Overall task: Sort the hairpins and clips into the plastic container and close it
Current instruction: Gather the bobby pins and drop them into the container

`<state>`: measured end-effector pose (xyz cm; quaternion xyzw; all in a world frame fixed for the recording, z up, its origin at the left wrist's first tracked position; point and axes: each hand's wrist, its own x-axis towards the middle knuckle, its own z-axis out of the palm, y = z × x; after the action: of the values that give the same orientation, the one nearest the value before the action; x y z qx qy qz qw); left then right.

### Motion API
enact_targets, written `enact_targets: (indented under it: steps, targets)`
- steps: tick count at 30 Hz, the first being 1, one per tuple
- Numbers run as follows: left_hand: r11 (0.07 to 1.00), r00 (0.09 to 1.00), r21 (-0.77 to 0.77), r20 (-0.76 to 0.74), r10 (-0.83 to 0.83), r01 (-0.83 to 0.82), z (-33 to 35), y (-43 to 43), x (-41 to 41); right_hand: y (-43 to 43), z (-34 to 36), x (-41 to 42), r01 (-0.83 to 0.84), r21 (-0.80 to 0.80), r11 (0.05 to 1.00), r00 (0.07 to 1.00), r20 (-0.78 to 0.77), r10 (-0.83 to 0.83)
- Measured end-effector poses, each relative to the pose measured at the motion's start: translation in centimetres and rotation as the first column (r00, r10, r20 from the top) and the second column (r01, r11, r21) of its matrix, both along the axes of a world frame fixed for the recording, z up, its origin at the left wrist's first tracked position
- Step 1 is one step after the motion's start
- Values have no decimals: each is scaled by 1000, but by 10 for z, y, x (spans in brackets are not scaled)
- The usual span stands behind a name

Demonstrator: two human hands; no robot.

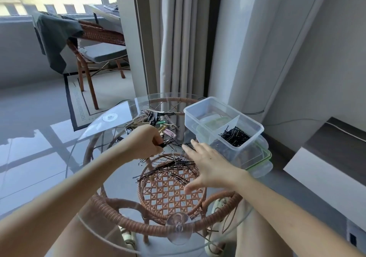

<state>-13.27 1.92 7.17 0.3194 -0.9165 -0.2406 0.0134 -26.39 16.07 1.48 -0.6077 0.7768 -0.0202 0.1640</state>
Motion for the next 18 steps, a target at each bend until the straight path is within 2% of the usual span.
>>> enact_targets:
  steps: [5,9,18]
  targets:
    - [985,992,132,-47,120,-113,1,-8,12,-30,-1,2,-30,-58,998,999,32,32]
    - [963,978,217,-97,184,-159,0,-11,19,-42,0,8,-27,-83,996,989,143,38]
    - [940,960,276,-136,243,-199,2,-17,30,-51,-8,40,-226,-136,965,969,-137,208]
